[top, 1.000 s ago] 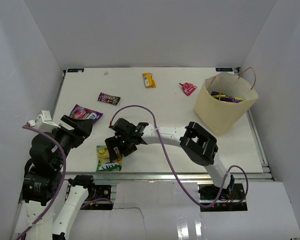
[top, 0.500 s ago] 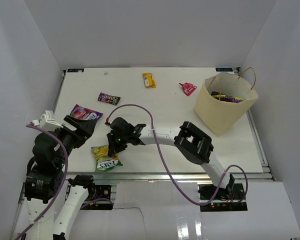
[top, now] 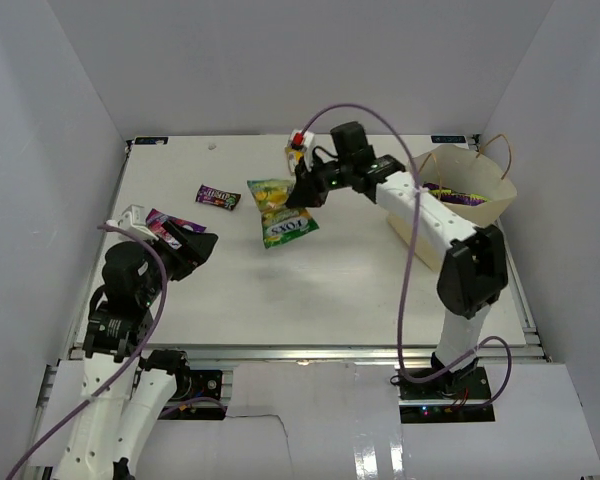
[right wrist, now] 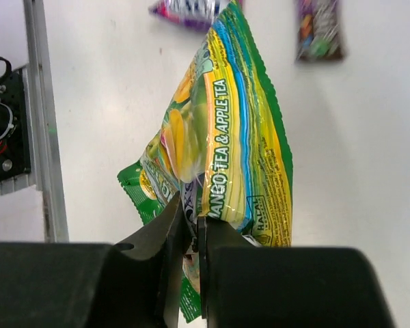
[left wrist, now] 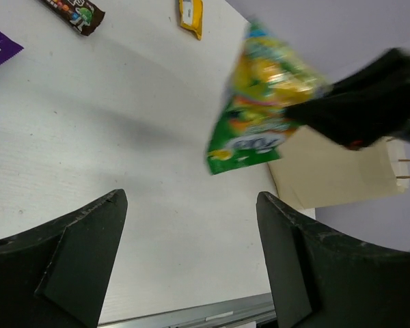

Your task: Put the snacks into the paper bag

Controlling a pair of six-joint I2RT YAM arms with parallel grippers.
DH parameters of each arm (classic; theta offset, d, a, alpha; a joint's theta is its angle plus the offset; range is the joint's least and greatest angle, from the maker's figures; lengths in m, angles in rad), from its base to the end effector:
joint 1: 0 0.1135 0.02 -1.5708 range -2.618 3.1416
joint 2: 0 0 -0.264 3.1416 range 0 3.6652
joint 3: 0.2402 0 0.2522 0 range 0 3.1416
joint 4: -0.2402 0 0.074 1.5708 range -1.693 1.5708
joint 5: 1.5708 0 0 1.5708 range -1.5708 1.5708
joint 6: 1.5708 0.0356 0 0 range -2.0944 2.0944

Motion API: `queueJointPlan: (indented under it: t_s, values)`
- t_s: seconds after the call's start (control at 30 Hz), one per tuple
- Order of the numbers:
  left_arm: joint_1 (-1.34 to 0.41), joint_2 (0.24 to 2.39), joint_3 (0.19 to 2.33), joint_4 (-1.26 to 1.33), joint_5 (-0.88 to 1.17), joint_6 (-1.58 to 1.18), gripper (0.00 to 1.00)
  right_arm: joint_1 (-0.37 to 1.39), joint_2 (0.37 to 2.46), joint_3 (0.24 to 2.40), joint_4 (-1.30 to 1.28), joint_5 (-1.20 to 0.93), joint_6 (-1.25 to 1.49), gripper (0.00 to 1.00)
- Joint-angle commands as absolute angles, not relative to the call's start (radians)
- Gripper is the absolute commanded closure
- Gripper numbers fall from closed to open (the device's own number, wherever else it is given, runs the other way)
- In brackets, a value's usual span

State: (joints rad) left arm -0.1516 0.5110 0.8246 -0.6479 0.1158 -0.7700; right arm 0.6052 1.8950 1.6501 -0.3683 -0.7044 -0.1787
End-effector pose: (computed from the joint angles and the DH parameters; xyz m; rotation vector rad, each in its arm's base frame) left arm 0.1057 -0.0203 0.3394 -0.5220 1.9010 -0.7252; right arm 0.3479 0.2687 0.3044 -1.2002 1.8301 1.0084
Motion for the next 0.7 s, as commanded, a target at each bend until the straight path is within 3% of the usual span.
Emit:
queueJointPlan:
  t_s: [0.0, 0.37, 0.5, 0.67]
  values:
    - [-0.147, 0.575, 0.785, -0.461, 0.189, -0.721, 0.13, 0.566, 1.671, 1.805, -0.491, -0.792, -0.42, 0.92]
    - [-0.147, 0.822, 0.738, -0.227, 0.31, -0.644, 0.13, 0.1, 1.43, 2.009, -0.505, -0.451, -0.486, 0.92]
    - [-0.147, 0.88, 0.724, -0.16, 0.339, -0.643, 0.13, -0.021, 1.359, 1.944, -0.552, -0.321, -0.582, 0.92]
    - [-0.147, 0.919, 0.709, -0.101, 0.365, -0.644, 0.13, -0.051, 1.281, 1.777, -0.586, -0.187, -0.681, 0.92]
